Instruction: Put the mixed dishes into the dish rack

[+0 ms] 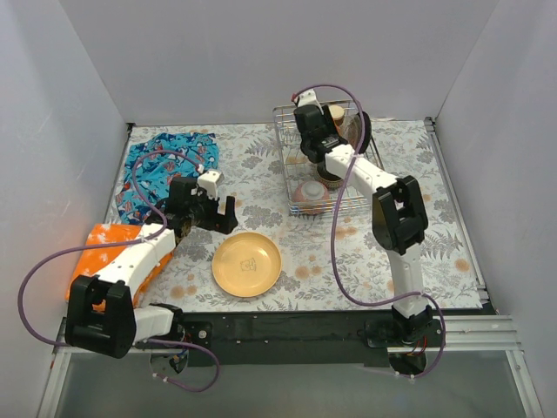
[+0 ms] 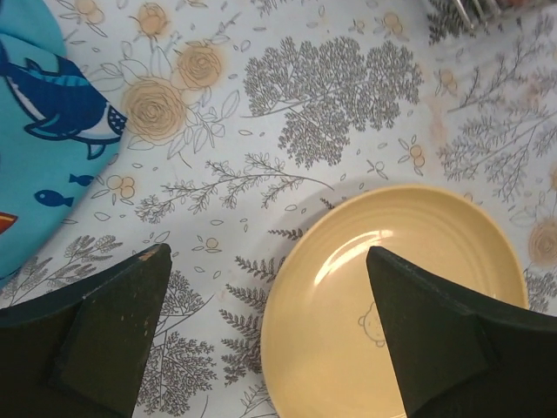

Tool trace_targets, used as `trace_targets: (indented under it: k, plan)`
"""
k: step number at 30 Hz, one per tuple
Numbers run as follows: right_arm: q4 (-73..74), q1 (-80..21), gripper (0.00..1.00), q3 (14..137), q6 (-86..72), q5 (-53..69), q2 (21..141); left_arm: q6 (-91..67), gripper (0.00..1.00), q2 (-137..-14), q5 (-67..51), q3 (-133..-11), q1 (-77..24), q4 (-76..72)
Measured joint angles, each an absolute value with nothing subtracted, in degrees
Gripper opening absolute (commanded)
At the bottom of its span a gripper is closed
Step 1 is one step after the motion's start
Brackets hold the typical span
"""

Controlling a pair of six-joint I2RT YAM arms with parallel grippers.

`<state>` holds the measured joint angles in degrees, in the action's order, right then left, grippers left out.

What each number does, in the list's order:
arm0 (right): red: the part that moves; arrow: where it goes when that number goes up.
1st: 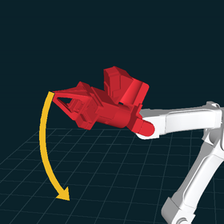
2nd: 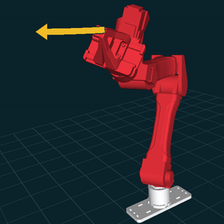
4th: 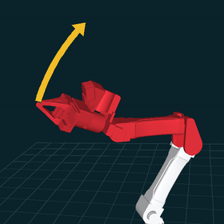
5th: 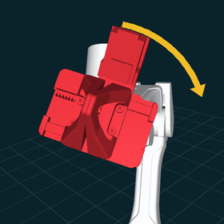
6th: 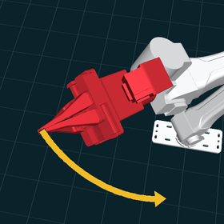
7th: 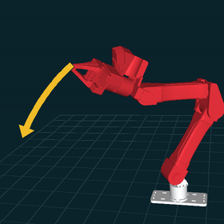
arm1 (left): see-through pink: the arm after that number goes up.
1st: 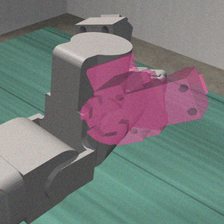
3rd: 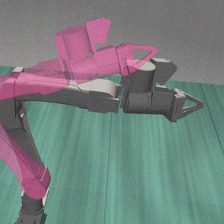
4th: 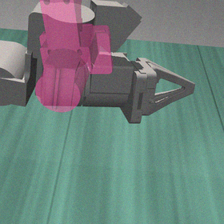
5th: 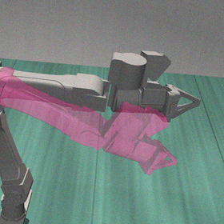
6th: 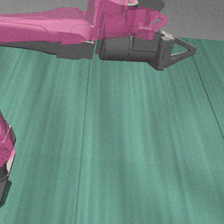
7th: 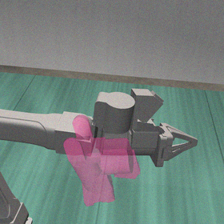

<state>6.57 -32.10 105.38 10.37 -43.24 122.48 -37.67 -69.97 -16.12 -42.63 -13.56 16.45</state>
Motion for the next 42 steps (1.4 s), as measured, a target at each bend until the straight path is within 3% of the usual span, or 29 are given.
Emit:
trace_targets:
  k: [2,6,14,17,18,23,27,34,42]
  plan:
    - [10.63,-32.1,0.71,105.36,9.15,-41.21,120.68,-35.57,0.89,-70.89,-17.67,-42.0,-13.56,16.82]
    - [19.68,-31.94,0.69,102.91,7.29,-31.75,112.44,-31.38,0.82,-74.08,-20.29,-41.6,-13.56,17.8]
    - [28.71,-30.94,0.72,86.15,6.28,-14.06,91.98,-26.41,0.68,-78.83,-23.2,-40.56,-13.56,19.14]
    - [31.33,-28.49,0.6,82.43,5.72,-6.24,90.74,-24.67,0.47,-81.17,-24.56,-40.56,-13.56,19.84]
    - [31.99,-27.66,0.6,81.78,5.87,-3.4,90.85,-24.4,0.3,-81.91,-24.82,-40.56,-13.56,20.12]
    - [34.81,-25.5,0.61,80.75,6.79,8.12,90.85,-22.55,0.02,-86.39,-27.24,-43.18,-13.54,23.24]
    - [35.18,-25.63,0.61,80.79,8.93,16.93,90.85,-22.02,0.0,-85.86,-30.94,-45.78,-13.34,27.09]
    - [35.9,-25.98,0.71,83.09,10.94,38.28,92.88,-20.84,0.0,-77.89,-32.21,-52.16,-13.34,30.57]
    - [36.01,-27.44,0.75,87.48,11.05,49.34,99.5,-21.91,0.0,-74.13,-35.9,-61.3,-13.34,30.96]
